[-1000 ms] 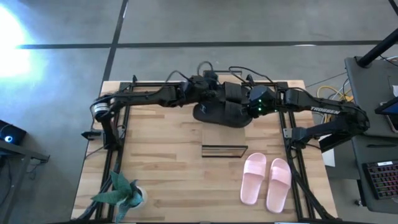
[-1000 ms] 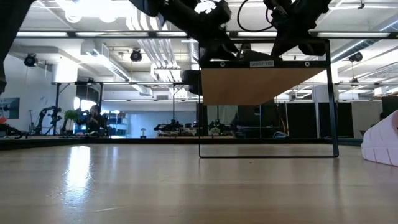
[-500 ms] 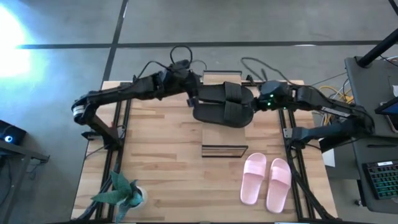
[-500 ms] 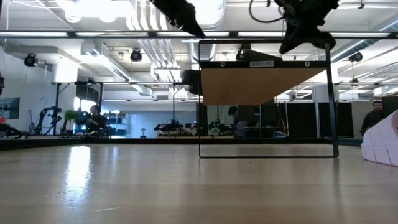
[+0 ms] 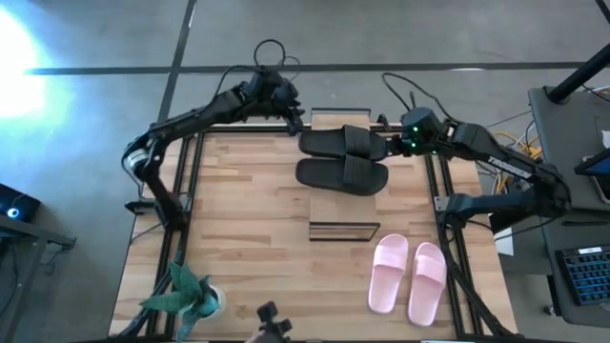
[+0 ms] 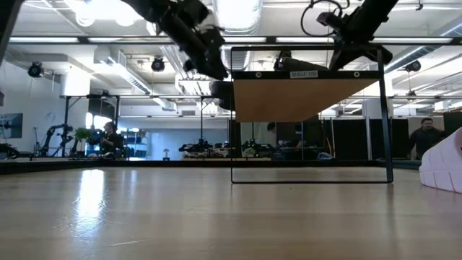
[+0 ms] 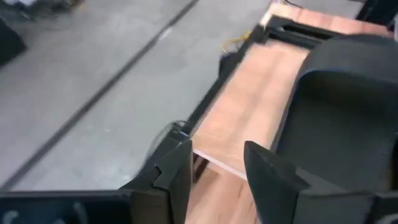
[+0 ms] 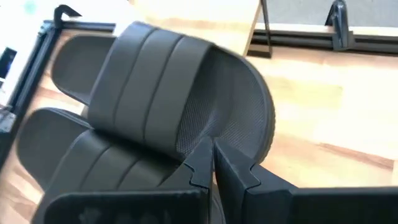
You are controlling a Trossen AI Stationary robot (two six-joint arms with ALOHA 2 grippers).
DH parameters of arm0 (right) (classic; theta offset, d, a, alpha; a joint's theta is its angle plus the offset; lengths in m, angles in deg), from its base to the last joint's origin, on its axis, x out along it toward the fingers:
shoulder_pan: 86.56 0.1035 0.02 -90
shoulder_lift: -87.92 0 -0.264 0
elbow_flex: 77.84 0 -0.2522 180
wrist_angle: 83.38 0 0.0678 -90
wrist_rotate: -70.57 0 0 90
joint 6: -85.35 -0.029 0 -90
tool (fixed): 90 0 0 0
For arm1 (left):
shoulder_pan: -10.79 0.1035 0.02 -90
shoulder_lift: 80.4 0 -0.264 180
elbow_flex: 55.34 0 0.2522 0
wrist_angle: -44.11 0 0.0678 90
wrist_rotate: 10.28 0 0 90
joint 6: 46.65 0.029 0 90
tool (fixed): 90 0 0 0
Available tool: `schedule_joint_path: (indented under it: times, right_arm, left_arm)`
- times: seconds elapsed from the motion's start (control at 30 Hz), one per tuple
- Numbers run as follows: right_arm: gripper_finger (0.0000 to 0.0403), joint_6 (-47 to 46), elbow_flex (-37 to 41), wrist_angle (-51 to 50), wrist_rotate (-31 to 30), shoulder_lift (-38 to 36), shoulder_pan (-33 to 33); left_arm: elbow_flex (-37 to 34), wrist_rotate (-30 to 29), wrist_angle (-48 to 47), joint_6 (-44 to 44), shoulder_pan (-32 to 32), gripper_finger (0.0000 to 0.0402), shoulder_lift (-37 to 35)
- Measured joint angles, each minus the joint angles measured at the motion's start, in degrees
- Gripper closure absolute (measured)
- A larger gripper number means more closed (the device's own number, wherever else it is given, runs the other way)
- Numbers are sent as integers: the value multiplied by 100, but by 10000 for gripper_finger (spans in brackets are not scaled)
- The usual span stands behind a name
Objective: Pick and place slides into the shelf
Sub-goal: Adjust the black slides on the shelf
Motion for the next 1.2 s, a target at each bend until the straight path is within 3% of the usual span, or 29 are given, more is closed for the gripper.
schedule_joint_path:
  times: [0.1,0.3,0.57,0.87,1.2]
  right_arm:
    - [394,69,0,139,2,157,-2]
    - [394,70,0,224,2,356,-6]
    - [394,70,0,223,0,373,-4]
    - [394,21,0,224,-150,373,-4]
    - [394,3,0,223,-151,373,-2]
  left_arm:
    - [29,406,5,200,65,287,328]
    - [40,486,-3,773,54,326,747]
    - [69,568,9,1295,58,396,795]
    - [-58,1191,-51,1359,38,400,790]
    - [-65,1468,-225,1353,-42,401,784]
